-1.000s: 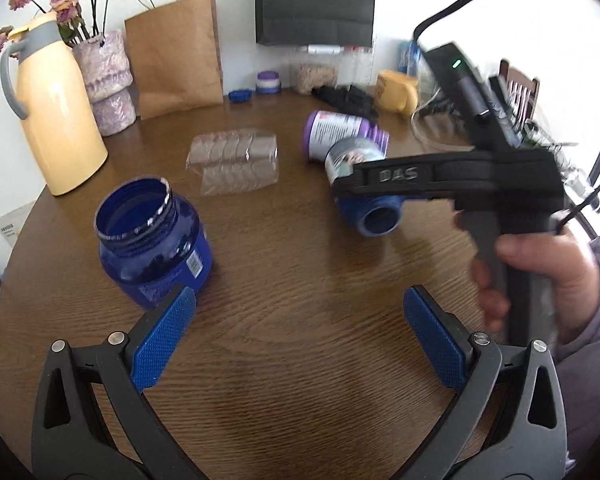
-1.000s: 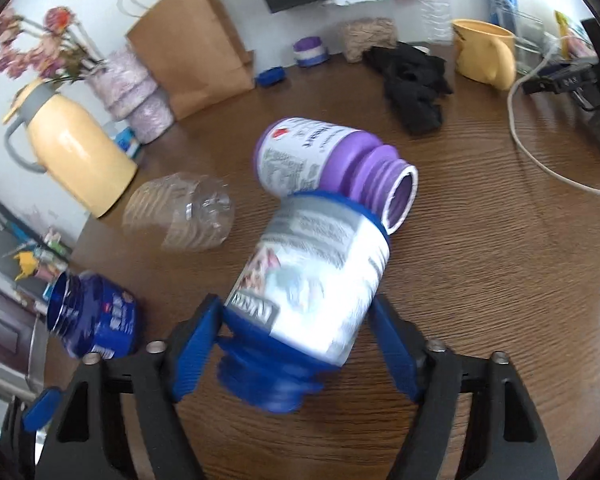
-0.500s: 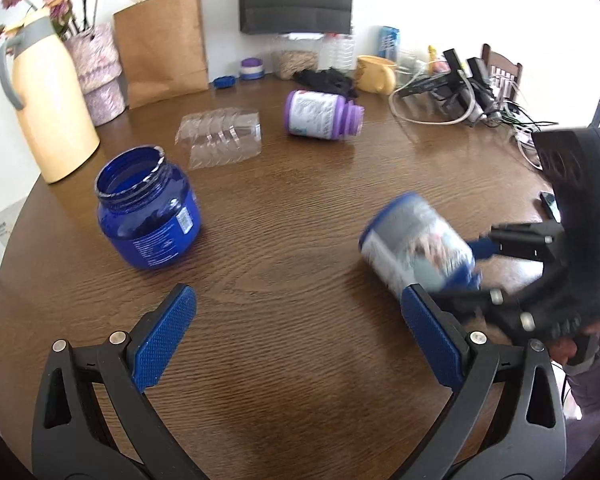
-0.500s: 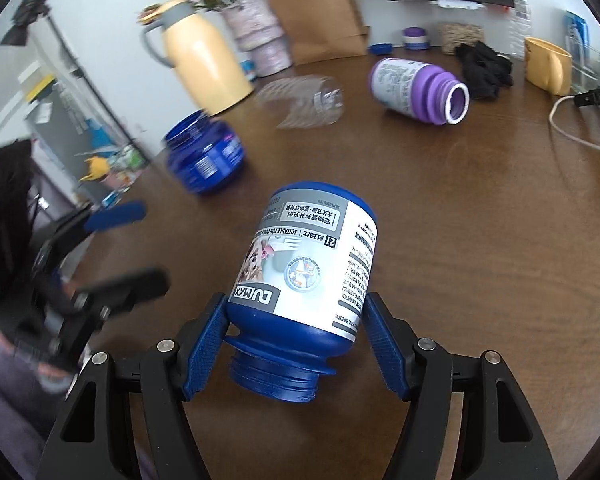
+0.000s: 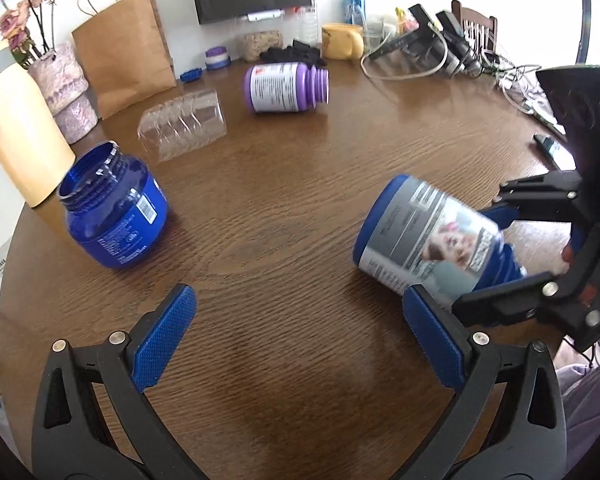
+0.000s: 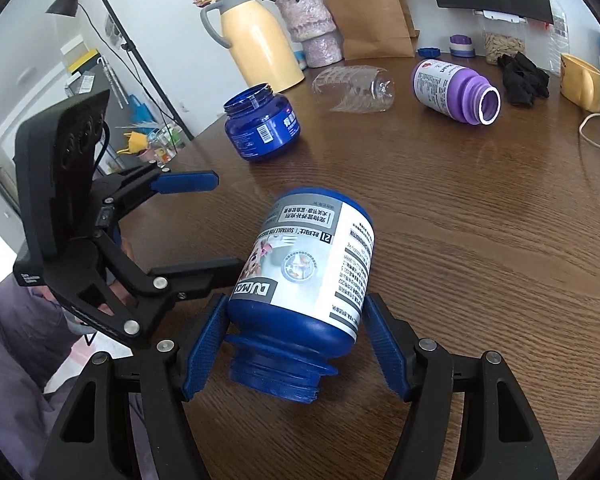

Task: Flip cup upright
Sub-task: 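Lift the bottle with the right tool while the left tool grasps its body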

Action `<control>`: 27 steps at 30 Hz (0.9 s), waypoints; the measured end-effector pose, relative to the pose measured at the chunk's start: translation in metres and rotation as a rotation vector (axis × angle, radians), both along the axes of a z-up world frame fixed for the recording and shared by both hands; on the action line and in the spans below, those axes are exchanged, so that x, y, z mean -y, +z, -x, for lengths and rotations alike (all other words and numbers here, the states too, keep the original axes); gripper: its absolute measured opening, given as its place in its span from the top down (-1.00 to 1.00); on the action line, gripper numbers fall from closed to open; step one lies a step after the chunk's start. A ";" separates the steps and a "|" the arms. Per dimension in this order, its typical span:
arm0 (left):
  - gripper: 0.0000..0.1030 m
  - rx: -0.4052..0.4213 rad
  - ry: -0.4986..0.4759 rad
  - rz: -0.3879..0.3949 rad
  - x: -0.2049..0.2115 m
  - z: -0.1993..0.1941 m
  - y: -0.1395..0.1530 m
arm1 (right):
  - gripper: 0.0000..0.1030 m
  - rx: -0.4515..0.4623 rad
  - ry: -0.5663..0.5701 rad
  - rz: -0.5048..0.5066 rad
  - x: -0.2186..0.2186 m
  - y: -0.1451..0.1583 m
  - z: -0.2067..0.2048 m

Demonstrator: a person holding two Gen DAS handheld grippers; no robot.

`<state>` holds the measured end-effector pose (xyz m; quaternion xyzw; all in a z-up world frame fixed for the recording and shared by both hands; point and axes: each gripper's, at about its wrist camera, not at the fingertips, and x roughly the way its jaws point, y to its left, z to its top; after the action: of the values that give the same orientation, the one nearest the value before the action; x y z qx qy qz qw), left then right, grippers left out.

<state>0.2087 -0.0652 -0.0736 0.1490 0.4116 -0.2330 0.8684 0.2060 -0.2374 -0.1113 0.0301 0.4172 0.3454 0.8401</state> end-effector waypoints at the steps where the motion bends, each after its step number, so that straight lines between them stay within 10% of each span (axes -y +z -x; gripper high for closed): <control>1: -0.99 -0.006 -0.007 -0.006 0.002 -0.001 -0.002 | -0.41 -0.010 -0.003 -0.008 0.002 -0.001 -0.002; 27: -0.96 0.168 -0.418 -0.054 0.047 0.051 0.006 | -0.58 -0.027 0.110 -0.121 -0.005 0.003 -0.013</control>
<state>0.1579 -0.1126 -0.0679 0.2729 0.3042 -0.3835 0.8282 0.2190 -0.2327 -0.1081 0.0626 0.4080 0.4152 0.8107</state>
